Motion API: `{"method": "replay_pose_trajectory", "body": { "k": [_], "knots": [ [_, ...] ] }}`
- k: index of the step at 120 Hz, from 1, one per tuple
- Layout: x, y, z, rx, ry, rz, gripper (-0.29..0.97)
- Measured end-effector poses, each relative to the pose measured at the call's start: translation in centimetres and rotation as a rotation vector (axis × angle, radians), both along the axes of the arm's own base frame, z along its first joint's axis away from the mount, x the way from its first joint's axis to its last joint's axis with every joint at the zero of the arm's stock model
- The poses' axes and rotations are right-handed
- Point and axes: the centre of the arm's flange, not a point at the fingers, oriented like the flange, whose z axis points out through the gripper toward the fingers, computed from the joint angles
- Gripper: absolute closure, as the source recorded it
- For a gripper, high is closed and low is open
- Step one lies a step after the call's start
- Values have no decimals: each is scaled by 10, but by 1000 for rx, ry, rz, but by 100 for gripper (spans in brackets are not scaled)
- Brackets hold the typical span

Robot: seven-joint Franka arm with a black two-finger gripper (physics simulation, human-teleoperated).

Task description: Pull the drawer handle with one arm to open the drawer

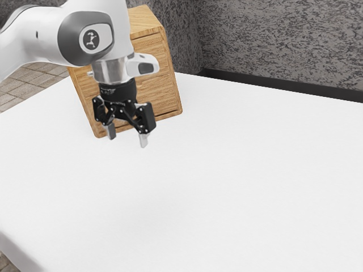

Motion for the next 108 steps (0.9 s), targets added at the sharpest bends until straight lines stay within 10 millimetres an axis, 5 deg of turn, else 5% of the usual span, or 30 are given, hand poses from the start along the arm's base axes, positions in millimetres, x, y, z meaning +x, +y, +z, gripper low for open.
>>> {"method": "replay_pose_trajectory", "body": {
  "k": [23,34,39,54,63,67,77,82,97,108],
  "knots": [
    [2,4,9,2,-49,-10,0],
    [-40,-12,87,115,-190,-59,0],
    [-51,-23,105,162,-228,-85,0],
    [-30,-51,102,312,-282,-177,0],
    [6,-61,77,359,-319,-266,0],
    [22,-30,65,372,-330,-254,1],
    [16,139,52,424,-333,-67,0],
    [6,191,48,449,-338,-24,0],
    [12,251,33,497,-359,-52,0],
    [38,253,46,514,-439,-147,0]
  ]
}}
